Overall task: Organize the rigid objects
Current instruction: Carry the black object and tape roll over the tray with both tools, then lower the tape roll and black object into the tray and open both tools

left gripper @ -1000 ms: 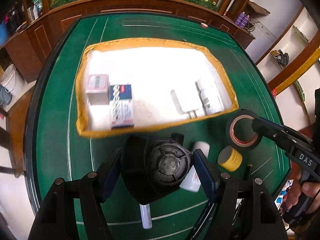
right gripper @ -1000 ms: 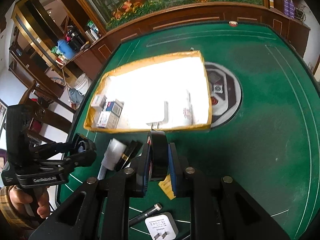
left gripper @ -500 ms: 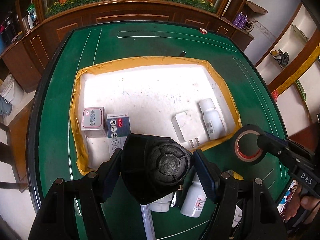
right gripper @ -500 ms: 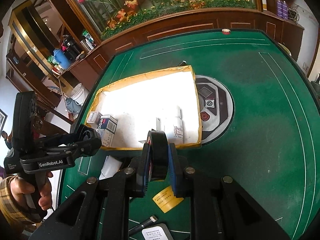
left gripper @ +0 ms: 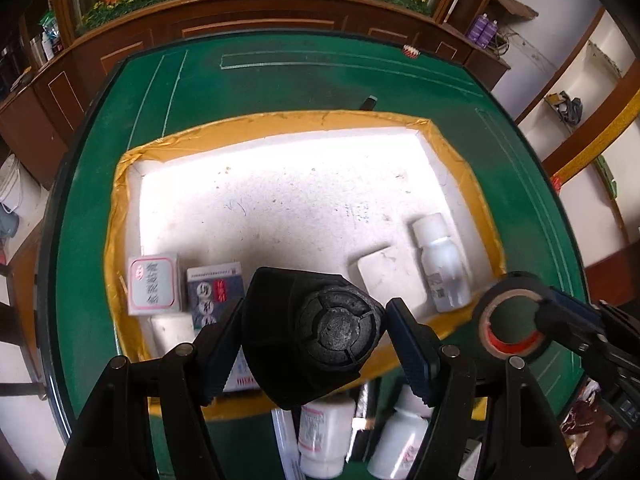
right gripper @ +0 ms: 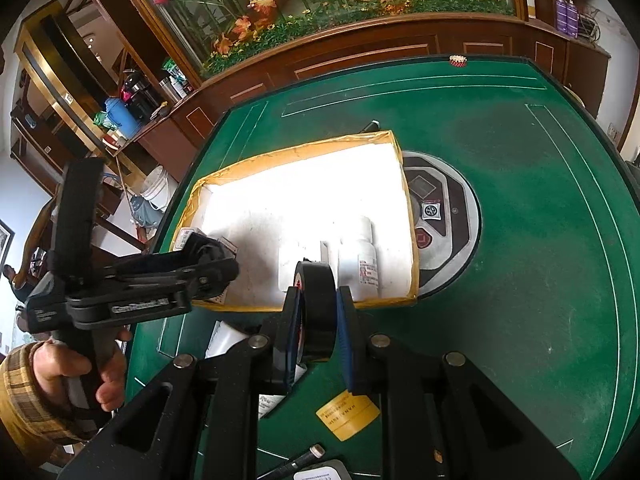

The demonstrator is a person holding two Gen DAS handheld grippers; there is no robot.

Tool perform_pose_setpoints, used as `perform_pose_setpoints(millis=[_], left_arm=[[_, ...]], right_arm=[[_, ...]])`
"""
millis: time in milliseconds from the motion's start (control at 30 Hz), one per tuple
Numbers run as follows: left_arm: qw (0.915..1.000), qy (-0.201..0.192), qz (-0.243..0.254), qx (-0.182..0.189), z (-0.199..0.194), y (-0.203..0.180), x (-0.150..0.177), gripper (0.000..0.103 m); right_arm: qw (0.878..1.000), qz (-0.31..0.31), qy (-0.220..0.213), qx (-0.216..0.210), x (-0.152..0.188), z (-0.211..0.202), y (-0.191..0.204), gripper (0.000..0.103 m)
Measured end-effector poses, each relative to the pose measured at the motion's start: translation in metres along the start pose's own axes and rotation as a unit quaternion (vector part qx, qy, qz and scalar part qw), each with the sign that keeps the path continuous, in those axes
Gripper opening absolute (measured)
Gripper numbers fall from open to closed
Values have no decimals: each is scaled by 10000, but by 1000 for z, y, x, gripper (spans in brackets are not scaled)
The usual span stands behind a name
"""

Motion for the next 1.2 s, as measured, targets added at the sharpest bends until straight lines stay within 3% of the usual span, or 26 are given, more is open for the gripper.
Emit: perform_pose_setpoints(millis=[267,667,933,1200], left_arm=[[9996,4,219,185,11,-8,-7,74],[9979,209,593,126,26,-3,0,74],[9972,195,716,42,29,-9,0,74],[9979,347,484,253,39,-7,3,74]], right_arm=[[9999,12,-26,118,-16,7,0,17],[9997,99,-100,212,-37,16,-2,17],[9996,184,22,190,-59,50,-7,17],[9988,473,110,-13,-82,84,-18,17]])
Point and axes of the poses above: each gripper's, at about its wrist camera, not at the fingertips, and z roughly the way its jaws point, y to its left, x to its underside, the point moved 3 cm from there along z, roughly the way its jaws point, and after that the axes turned 10 degrees about -z, right-handed, at the moved point
